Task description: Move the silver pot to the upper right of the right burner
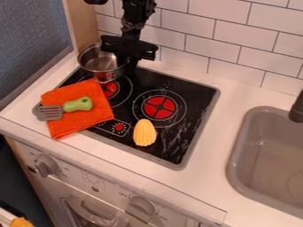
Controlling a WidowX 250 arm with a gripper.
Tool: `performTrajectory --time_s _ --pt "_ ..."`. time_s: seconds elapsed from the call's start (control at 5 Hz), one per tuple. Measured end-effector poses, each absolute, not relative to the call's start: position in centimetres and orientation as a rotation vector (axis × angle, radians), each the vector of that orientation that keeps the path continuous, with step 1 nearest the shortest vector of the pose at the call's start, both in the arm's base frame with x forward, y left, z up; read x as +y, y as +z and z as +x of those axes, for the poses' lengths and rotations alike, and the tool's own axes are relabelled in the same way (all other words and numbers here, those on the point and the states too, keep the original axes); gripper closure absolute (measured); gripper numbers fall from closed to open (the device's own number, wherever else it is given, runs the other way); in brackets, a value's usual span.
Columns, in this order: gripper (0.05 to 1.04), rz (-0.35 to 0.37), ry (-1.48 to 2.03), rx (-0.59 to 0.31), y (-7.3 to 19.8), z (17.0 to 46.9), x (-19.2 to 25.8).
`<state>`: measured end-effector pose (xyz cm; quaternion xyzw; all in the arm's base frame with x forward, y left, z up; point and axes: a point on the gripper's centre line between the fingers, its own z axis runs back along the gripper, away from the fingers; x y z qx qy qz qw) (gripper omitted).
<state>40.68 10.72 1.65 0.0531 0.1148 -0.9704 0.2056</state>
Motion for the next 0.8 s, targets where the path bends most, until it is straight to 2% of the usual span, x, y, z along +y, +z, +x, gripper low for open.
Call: performTrajectory --time_s 0.2,0.6,0.8 --pt "1.005 0.151 -2.706 0.322 1.7 40.8 10.6" --pt "1.007 0.159 -2.713 0.355 2.1 40.6 10.4" --pt "1.007 0.221 -2.713 0.376 3.9 40.7 9.5"
